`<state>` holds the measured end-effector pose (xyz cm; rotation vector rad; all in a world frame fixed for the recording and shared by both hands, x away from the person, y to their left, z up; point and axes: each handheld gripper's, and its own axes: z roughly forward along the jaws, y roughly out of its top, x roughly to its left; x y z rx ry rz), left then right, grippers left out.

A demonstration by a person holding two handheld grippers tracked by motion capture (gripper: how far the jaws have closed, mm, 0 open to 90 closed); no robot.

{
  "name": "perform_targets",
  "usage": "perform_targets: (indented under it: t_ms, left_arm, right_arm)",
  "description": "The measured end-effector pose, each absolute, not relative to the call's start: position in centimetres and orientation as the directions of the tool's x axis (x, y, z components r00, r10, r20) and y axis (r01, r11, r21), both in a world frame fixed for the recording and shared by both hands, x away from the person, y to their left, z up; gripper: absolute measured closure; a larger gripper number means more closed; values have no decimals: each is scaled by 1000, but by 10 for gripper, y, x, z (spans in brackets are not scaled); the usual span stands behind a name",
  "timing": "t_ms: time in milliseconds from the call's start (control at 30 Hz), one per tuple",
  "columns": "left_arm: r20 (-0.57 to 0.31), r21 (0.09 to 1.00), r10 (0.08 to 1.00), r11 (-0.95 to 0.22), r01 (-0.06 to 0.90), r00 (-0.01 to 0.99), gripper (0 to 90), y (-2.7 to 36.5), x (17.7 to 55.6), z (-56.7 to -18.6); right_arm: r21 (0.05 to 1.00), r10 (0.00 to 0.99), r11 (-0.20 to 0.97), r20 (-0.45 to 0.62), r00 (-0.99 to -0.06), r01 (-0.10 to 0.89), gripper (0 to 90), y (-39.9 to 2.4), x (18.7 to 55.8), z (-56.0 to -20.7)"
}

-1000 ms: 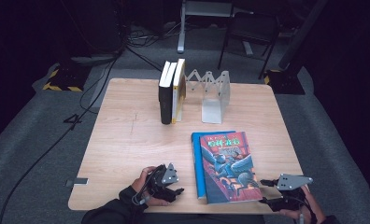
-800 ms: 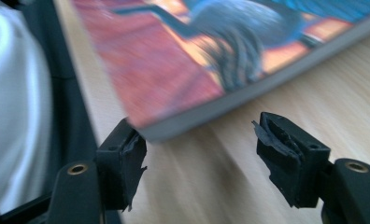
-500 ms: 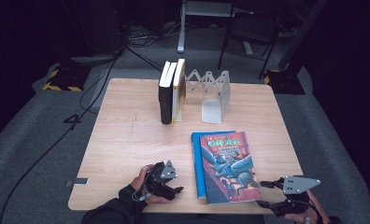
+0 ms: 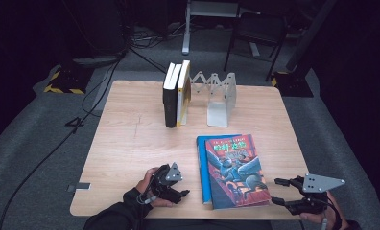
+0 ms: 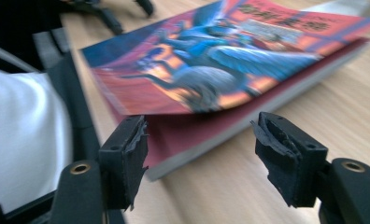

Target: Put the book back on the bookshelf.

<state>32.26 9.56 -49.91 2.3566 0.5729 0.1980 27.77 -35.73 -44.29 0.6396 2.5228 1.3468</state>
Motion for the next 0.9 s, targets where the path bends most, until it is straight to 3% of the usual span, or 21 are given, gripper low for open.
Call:
perform_targets:
  t_ms: [300, 600, 900]
  left_arm:
    - [-13, 666, 457, -659, 349, 889, 237, 95, 325, -499]
    - [-15, 672, 462, -652, 351, 887, 231, 92, 330, -500]
    - [-12, 673, 472, -648, 357, 881, 231, 88, 339, -500]
  right_arm:
    - [849, 558, 417, 43, -829, 324, 368, -362, 286, -437]
    - [778, 484, 513, 85, -871, 362, 329, -334, 296, -460]
    - [774, 493, 473, 163, -854, 421, 289, -328, 303, -468]
